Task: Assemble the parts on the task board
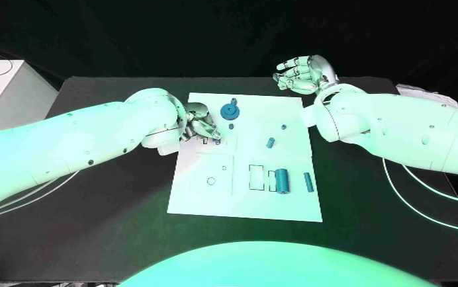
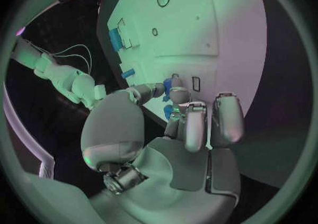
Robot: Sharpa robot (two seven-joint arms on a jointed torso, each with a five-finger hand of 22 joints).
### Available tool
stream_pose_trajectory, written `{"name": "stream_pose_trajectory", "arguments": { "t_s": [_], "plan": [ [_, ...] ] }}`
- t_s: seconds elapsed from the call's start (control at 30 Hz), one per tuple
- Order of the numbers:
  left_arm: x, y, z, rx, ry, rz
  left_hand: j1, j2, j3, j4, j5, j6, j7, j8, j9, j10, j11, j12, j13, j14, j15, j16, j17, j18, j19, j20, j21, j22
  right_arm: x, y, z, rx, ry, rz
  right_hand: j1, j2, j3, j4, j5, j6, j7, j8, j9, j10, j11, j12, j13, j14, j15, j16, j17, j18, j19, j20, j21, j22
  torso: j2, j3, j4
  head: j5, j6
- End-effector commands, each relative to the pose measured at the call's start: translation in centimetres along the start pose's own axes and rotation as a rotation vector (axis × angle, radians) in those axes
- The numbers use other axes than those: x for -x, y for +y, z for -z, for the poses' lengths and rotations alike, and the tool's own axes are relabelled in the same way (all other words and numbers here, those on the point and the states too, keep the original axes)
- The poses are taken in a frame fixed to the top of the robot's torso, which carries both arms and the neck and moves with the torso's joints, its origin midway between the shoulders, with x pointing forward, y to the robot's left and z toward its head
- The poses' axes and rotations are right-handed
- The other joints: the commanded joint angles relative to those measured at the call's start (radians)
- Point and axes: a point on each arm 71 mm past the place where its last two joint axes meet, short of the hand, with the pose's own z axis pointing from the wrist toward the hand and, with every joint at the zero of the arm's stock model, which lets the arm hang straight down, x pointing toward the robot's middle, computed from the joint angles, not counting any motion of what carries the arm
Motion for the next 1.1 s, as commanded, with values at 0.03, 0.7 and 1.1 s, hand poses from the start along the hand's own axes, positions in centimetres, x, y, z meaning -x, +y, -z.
{"name": "stream_pose_trajectory", "arguments": {
  "t_s": [0.03, 0.7, 1.1],
  "plan": [
    [-0.16, -0.26, -0.08, -0.006, 0.044, -0.016, 0.012, 0.001, 0.248, -0.244, 0.003, 0.009, 0.0, -0.003, -0.001, -0.01, 0.0, -0.003, -0.001, 0.073, -0.006, 0.0, 0.157, -0.006, -0.002, 0.0, 0.002, -0.001, -0.21, 0.08, 0.01, 0.014, 0.018, -0.001, -0.004, 0.003, -0.001, -0.004, 0.005, -0.008, 0.04, 0.004, -0.002, -0.006, 0.004, -0.003, -0.001, -0.006, 0.002, -0.007, -0.001, 0.013, -0.006, 0.001, -0.002, -0.001, 0.0, -0.0009, -0.001, 0.0, 0.0],
    [0.12, -0.28, -0.19, 0.002, 0.049, -0.048, 0.012, 0.001, 0.248, -0.244, 0.002, 0.009, 0.0, -0.004, -0.001, -0.011, 0.0, -0.005, -0.003, 0.073, -0.006, 0.0, 0.157, -0.006, -0.002, 0.0, 0.002, -0.001, -0.21, -0.01, 0.01, 0.012, 0.017, -0.001, -0.005, 0.003, -0.001, -0.004, 0.006, -0.008, 0.04, 0.004, -0.002, -0.006, 0.004, -0.003, -0.002, -0.006, 0.002, -0.007, -0.002, 0.013, -0.006, 0.001, -0.002, -0.003, -0.001, -0.0018, 0.0008, -0.002, 0.0],
    [0.13, -0.24, -0.24, 0.004, 0.053, -0.053, 0.014, 0.001, 0.247, -0.243, 0.001, 0.009, 0.0, -0.006, -0.002, -0.012, 0.0, -0.006, -0.005, 0.074, -0.005, 0.001, 0.159, -0.006, -0.003, 0.0, 0.001, -0.002, -0.22, -0.03, 0.0, 0.011, 0.018, -0.001, -0.005, 0.003, -0.001, -0.004, 0.006, -0.008, 0.04, 0.004, -0.002, -0.006, 0.004, -0.003, -0.002, -0.006, 0.002, -0.007, -0.002, 0.013, -0.006, 0.001, -0.002, -0.003, -0.001, -0.0014, 0.0008, 0.0, 0.0]
  ]
}}
